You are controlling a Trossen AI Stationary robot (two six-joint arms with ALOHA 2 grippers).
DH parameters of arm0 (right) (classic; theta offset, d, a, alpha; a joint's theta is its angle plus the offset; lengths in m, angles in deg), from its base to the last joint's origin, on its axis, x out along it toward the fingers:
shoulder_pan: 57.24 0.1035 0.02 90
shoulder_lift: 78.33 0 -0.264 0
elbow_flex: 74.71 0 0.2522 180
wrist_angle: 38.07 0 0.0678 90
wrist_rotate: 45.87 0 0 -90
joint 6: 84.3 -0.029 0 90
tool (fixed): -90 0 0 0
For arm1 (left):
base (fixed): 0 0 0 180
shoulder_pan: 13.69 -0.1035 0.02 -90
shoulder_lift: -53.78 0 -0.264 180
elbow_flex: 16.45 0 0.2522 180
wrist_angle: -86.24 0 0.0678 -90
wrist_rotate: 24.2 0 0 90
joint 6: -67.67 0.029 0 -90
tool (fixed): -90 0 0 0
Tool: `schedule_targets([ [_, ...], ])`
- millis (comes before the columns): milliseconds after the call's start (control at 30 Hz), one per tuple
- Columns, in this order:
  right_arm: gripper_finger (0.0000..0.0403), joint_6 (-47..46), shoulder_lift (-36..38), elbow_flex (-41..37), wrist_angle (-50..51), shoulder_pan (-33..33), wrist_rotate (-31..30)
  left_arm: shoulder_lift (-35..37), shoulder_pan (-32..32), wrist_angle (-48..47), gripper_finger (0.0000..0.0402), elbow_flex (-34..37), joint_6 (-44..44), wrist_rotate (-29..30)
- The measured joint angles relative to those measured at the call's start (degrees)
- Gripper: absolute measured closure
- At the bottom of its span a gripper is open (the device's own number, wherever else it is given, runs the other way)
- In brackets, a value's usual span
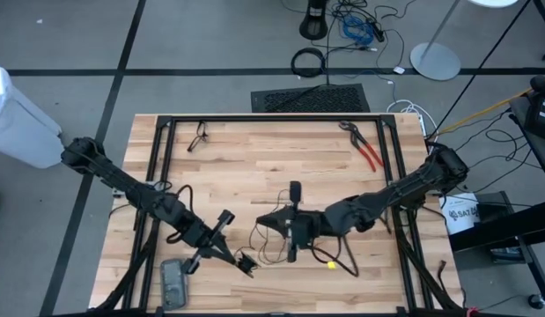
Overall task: Coil cords
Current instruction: Uncoil the black cable wire from the spool
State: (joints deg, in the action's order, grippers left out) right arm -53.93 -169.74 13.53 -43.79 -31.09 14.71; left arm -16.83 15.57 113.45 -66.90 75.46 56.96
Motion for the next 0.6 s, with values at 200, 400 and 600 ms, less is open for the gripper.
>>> schedule_targets([
  [200,0.0403,2.71,2.94,0.00,-0.01,4.02,-4.03,0.01,-0.67,-1.79,0.0401,0.00,-0.02,0.20],
  [400,0.0403,8.24,4.72,0.02,0.12,9.15,-13.40,0.01,-1.79,-3.00,0.0401,-0.01,-0.02,0.28],
  [600,0.0403,11.33,6.50,0.02,0.03,14.14,-21.02,0.65,-3.40,-3.04,0.0401,0.00,0.01,0.30],
])
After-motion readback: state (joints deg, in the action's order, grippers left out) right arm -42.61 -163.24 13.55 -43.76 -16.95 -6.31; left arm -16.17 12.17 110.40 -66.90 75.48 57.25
